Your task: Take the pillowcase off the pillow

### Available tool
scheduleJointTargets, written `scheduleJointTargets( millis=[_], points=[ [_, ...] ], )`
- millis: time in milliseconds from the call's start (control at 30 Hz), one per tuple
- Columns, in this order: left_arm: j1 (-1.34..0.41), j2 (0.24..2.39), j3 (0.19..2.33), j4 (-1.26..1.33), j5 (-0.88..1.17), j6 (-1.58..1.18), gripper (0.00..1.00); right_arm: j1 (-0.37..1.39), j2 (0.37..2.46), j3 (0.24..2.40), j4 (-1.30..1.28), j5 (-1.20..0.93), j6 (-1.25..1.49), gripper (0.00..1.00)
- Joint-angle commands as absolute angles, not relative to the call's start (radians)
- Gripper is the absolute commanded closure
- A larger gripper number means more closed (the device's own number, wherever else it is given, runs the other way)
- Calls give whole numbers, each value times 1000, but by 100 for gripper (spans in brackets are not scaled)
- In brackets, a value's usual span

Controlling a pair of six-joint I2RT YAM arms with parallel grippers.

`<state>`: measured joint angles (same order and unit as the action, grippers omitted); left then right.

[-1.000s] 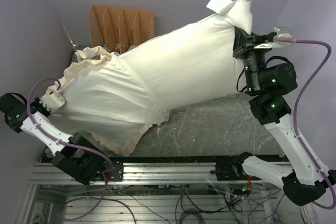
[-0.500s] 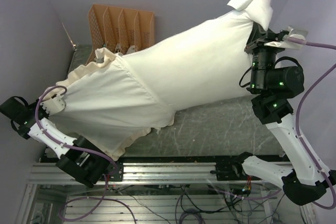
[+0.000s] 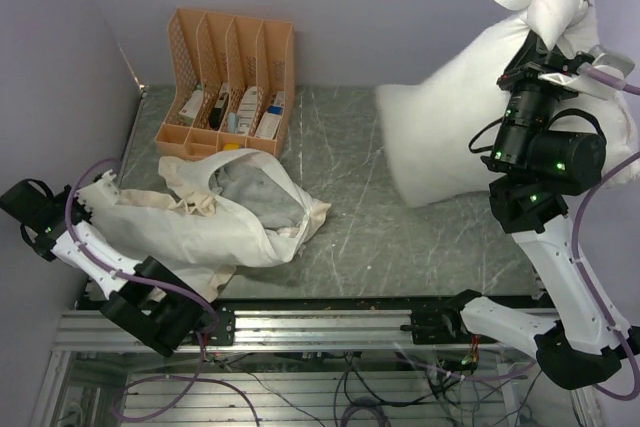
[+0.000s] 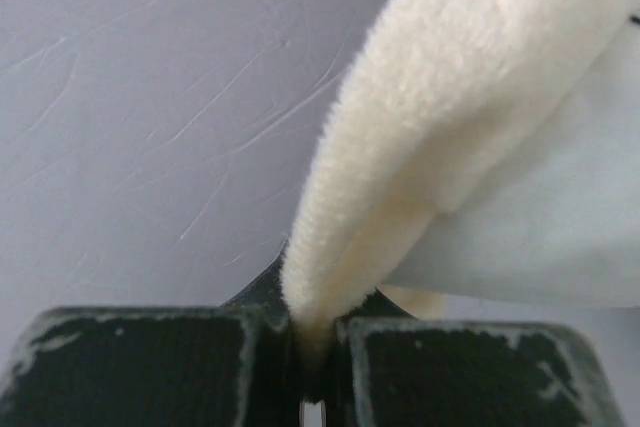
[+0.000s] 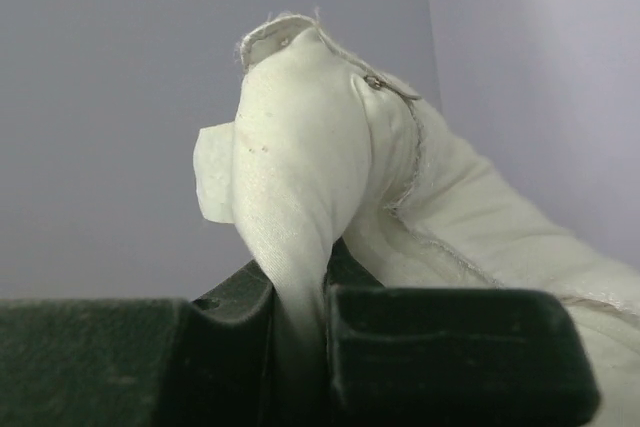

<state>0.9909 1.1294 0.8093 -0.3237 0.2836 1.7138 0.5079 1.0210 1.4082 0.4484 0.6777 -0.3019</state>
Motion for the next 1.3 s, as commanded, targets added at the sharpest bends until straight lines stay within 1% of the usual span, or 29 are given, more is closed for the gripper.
scheduleJointTargets(
  millis=[0, 133, 233, 367, 433, 533, 633, 667, 700, 733, 767, 800, 833, 867, 1000, 1067, 1167, 1267],
  points=[
    [948, 1143, 951, -473, 293, 1549, 93, 498, 1019, 1473, 563, 644, -274, 100],
    [833, 1125, 1066, -669, 357, 1348, 93, 499, 1032, 1467, 519, 611, -245, 100],
    [688, 1108, 1142, -735, 375, 1142, 93, 498, 1043, 1448, 466, 567, -199, 100],
    [462, 1107, 1252, -741, 340, 891, 93, 498, 1062, 1429, 384, 499, -79, 100],
    [363, 1129, 1324, -732, 305, 778, 93, 498, 1084, 1447, 331, 426, 20, 100],
    [245, 1175, 1435, -736, 260, 639, 93, 498, 1123, 1506, 253, 308, 152, 100],
    [152, 1198, 1494, -744, 215, 559, 92, 499, 1160, 1576, 221, 276, 246, 100],
    [119, 1200, 1498, -749, 200, 548, 88, 499, 1168, 1606, 213, 275, 274, 100],
    [96, 1200, 1493, -754, 186, 545, 80, 498, 1178, 1638, 205, 273, 293, 100],
    [80, 1197, 1484, -761, 176, 546, 67, 498, 1195, 1683, 183, 266, 309, 100],
    [66, 1193, 1467, -768, 162, 551, 50, 498, 1214, 1729, 154, 259, 334, 100],
    [59, 1189, 1447, -772, 148, 556, 32, 498, 1233, 1780, 129, 261, 359, 100],
    [56, 1182, 1426, -773, 134, 556, 9, 498, 1251, 1824, 104, 264, 378, 100],
    [56, 1172, 1402, -777, 122, 557, 1, 498, 1268, 1875, 80, 273, 397, 100],
    [56, 1143, 1301, -831, 116, 576, 0, 484, 1357, 2000, -37, 299, 512, 100],
    [55, 1123, 1258, -841, 115, 577, 0, 456, 1400, 2023, -79, 268, 599, 100],
    [56, 1082, 1206, -844, 101, 575, 0, 432, 1411, 1986, -92, 206, 698, 100],
    [56, 1046, 1177, -858, 91, 585, 0, 395, 1376, 1869, -97, 255, 712, 100]
  ],
)
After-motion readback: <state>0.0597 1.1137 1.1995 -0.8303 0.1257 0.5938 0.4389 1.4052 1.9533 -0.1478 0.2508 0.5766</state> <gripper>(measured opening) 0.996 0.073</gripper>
